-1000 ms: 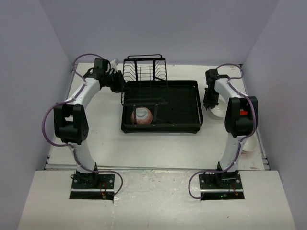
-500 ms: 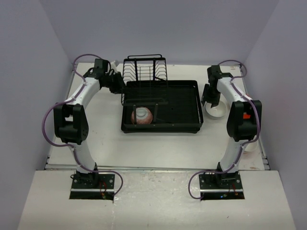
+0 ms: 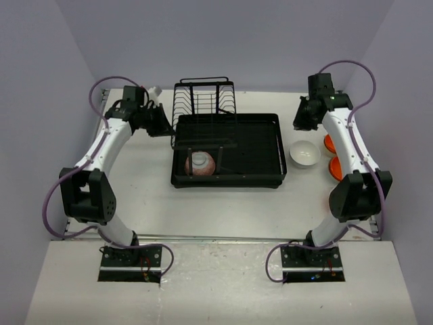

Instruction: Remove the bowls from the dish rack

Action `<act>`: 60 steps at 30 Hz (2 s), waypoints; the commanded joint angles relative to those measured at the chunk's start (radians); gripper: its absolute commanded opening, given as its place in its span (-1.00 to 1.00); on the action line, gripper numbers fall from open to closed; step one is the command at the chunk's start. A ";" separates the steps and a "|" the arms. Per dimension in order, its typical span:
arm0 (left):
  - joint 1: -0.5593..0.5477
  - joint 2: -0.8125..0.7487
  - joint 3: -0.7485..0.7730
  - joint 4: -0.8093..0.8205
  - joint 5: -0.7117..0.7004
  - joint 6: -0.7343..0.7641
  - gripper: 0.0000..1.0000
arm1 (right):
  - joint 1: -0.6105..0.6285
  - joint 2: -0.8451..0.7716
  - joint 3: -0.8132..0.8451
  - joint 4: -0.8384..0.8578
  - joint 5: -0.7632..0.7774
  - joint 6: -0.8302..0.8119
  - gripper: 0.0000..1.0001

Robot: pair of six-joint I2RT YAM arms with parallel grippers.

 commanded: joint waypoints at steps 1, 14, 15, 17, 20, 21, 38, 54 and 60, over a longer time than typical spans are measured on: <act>0.006 -0.090 -0.094 -0.023 0.051 0.016 -1.00 | 0.024 -0.055 0.044 -0.001 -0.150 0.032 -0.94; -0.104 -0.213 -0.277 0.016 0.042 -0.024 -1.00 | 0.186 0.026 0.071 0.063 -0.429 0.109 -1.00; -0.124 -0.211 -0.283 0.017 0.039 -0.033 -1.00 | 0.194 0.044 0.079 0.059 -0.433 0.112 -1.00; -0.149 -0.206 -0.298 0.023 0.026 -0.044 -1.00 | 0.208 0.064 0.082 0.065 -0.466 0.118 -1.00; -0.166 -0.208 -0.316 0.030 0.008 -0.076 -1.00 | 0.216 0.071 0.079 0.079 -0.479 0.128 -1.00; -0.167 -0.208 -0.323 0.030 0.000 -0.084 -1.00 | 0.219 0.075 0.079 0.080 -0.479 0.128 -1.00; -0.181 -0.056 -0.367 0.174 0.032 -0.133 -1.00 | 0.256 0.090 -0.004 0.122 -0.542 0.124 -1.00; -0.192 0.133 -0.188 0.215 0.131 -0.111 -1.00 | 0.279 0.169 -0.045 0.122 -0.607 0.066 0.30; -0.199 0.168 -0.165 0.231 0.184 -0.114 -1.00 | 0.277 0.192 -0.088 0.197 -0.719 0.075 0.45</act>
